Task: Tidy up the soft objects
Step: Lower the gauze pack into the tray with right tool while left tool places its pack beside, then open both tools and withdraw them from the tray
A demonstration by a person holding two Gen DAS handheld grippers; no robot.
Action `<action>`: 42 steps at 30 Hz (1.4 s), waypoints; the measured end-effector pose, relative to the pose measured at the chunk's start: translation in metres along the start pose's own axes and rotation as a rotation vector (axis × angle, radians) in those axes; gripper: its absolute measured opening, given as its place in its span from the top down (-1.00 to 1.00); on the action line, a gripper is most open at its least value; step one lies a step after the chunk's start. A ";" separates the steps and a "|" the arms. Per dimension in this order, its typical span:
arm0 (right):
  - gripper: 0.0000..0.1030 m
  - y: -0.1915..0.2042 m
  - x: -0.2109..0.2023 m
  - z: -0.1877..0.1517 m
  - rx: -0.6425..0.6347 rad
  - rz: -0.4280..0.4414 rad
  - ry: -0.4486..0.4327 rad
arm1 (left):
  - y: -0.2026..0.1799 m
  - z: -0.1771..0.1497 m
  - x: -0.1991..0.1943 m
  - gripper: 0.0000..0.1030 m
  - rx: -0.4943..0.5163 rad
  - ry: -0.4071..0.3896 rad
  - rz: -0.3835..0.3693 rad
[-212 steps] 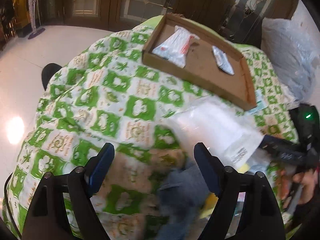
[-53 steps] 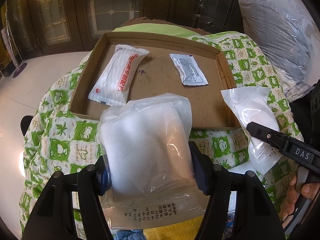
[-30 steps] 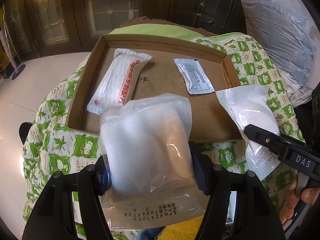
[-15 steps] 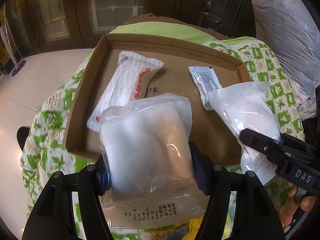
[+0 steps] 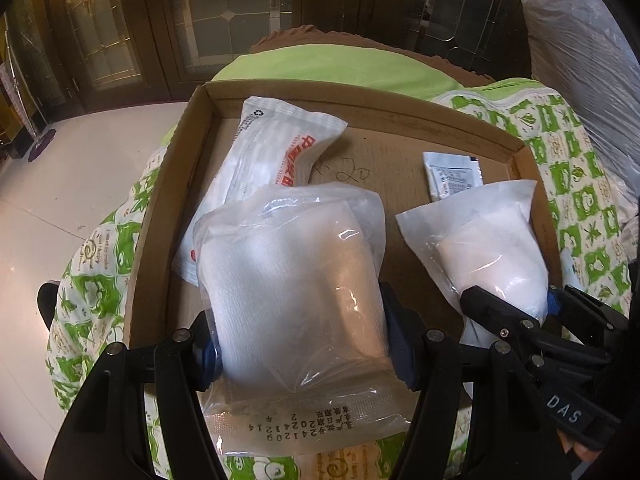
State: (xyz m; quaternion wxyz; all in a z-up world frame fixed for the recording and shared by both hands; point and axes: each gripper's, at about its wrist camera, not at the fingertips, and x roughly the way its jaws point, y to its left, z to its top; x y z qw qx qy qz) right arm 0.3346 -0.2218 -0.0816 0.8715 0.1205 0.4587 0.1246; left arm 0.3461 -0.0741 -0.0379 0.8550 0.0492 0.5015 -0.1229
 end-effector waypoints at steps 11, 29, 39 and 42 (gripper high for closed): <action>-0.02 0.000 -0.004 -0.010 0.002 0.003 -0.030 | -0.009 -0.004 0.000 -0.34 0.005 0.006 0.046; -0.61 -0.004 -0.026 -0.018 0.000 -0.017 -0.134 | -0.004 -0.012 -0.015 -0.56 -0.016 0.007 0.034; -0.70 -0.006 -0.050 -0.024 0.008 -0.012 -0.200 | -0.005 -0.010 -0.034 -0.56 -0.015 -0.023 0.035; -0.71 -0.013 -0.060 -0.028 0.021 -0.010 -0.203 | -0.007 -0.014 -0.043 -0.56 -0.010 -0.035 0.033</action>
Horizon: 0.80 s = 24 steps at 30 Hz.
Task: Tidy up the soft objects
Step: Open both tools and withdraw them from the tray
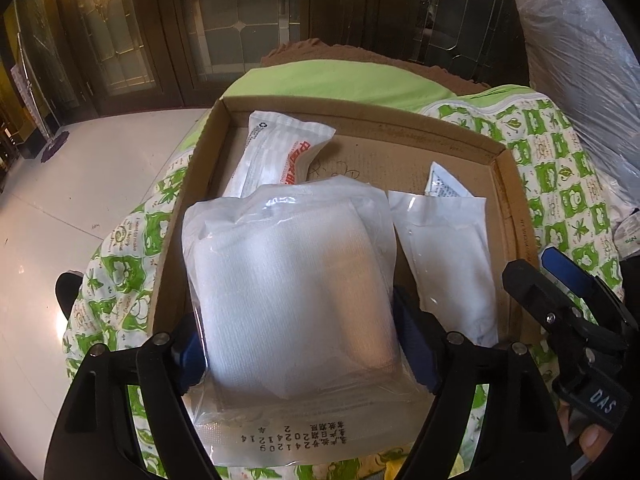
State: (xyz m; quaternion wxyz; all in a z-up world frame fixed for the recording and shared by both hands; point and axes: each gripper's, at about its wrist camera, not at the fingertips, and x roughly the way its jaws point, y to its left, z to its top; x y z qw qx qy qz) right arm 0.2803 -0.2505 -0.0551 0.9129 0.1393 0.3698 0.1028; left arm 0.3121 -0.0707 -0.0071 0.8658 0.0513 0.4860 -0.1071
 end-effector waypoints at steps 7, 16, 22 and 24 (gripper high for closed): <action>-0.79 -0.016 -0.022 -0.005 0.061 0.011 0.023 | -0.001 -0.021 -0.030 -0.56 0.029 -0.043 0.010; -0.99 -0.025 -0.043 -0.024 0.075 0.033 0.109 | 0.008 -0.076 -0.061 -0.56 0.005 -0.048 -0.016; -0.99 -0.033 -0.059 -0.039 0.102 0.036 0.196 | 0.014 -0.113 -0.073 -0.56 -0.035 -0.030 -0.058; -0.99 -0.034 -0.063 -0.043 0.101 0.027 0.227 | 0.013 -0.122 -0.075 -0.56 -0.043 -0.021 -0.070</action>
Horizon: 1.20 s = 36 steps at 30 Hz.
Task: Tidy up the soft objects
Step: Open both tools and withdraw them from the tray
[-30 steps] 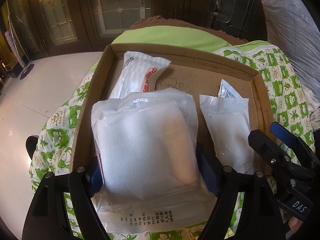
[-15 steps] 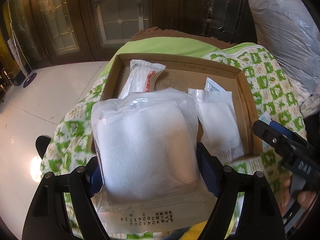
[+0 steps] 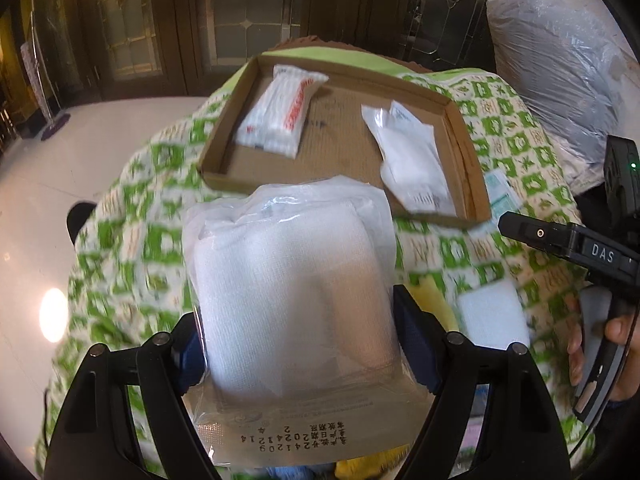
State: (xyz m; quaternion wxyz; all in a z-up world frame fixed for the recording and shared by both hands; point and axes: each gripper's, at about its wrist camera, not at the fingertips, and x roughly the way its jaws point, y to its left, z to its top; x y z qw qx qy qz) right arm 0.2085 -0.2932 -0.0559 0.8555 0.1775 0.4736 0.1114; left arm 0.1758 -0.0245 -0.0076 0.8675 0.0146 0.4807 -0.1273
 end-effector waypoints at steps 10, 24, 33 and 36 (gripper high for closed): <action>-0.99 0.004 0.001 -0.014 -0.030 -0.020 0.067 | -0.009 -0.014 -0.004 -0.56 0.016 0.008 -0.024; -0.99 -0.003 0.015 -0.015 -0.030 -0.013 0.076 | -0.004 0.119 0.071 -0.76 0.022 0.000 0.022; -0.99 -0.005 0.024 -0.014 -0.025 0.005 0.090 | -0.004 0.123 0.070 -1.00 0.031 -0.036 0.028; -0.99 -0.005 0.023 -0.013 -0.024 0.008 0.085 | -0.004 0.113 0.058 -1.00 0.036 -0.050 0.023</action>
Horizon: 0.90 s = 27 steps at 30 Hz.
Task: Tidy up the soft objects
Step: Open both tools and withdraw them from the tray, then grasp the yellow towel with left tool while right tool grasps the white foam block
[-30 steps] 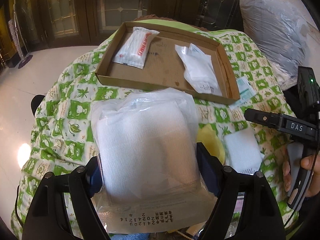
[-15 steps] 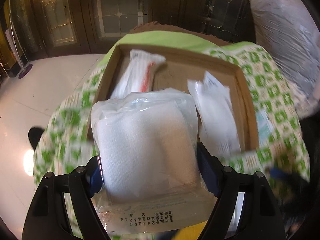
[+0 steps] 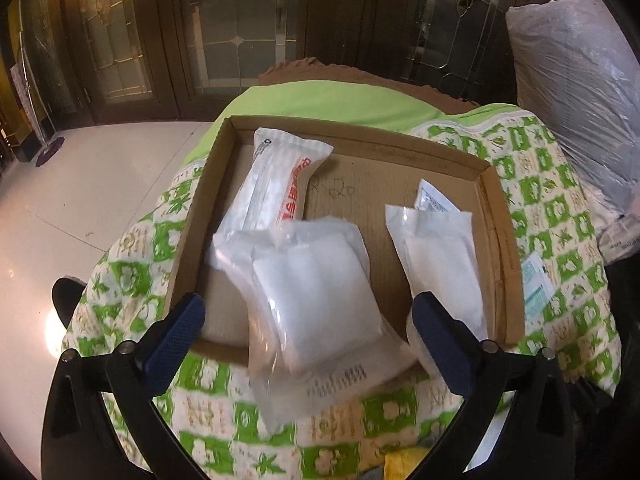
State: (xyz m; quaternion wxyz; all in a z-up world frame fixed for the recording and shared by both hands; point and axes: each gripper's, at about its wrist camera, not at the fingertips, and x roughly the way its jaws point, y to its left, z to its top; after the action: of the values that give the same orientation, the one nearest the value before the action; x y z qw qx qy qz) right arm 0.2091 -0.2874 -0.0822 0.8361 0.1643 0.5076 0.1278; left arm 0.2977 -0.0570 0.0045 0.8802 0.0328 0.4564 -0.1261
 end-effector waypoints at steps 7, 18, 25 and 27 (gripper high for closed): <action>-0.99 0.000 -0.002 -0.002 0.003 -0.008 -0.002 | 0.005 -0.063 -0.039 -1.00 -0.013 0.005 -0.041; -0.99 0.007 -0.008 -0.007 -0.019 -0.024 -0.001 | -0.012 -0.136 -0.068 -1.00 -0.002 0.038 -0.072; -0.99 0.010 -0.011 -0.012 -0.028 -0.024 0.033 | -0.021 -0.140 -0.065 -1.00 0.016 0.060 -0.100; -0.99 0.011 -0.010 -0.013 -0.030 -0.019 0.059 | -0.029 -0.141 -0.064 -1.00 0.048 0.059 -0.112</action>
State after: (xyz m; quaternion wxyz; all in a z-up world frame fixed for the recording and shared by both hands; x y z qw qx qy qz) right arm 0.1927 -0.2791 -0.0747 0.8244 0.1431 0.5313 0.1323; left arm 0.1425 -0.0482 -0.0238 0.8568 0.0322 0.4802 -0.1850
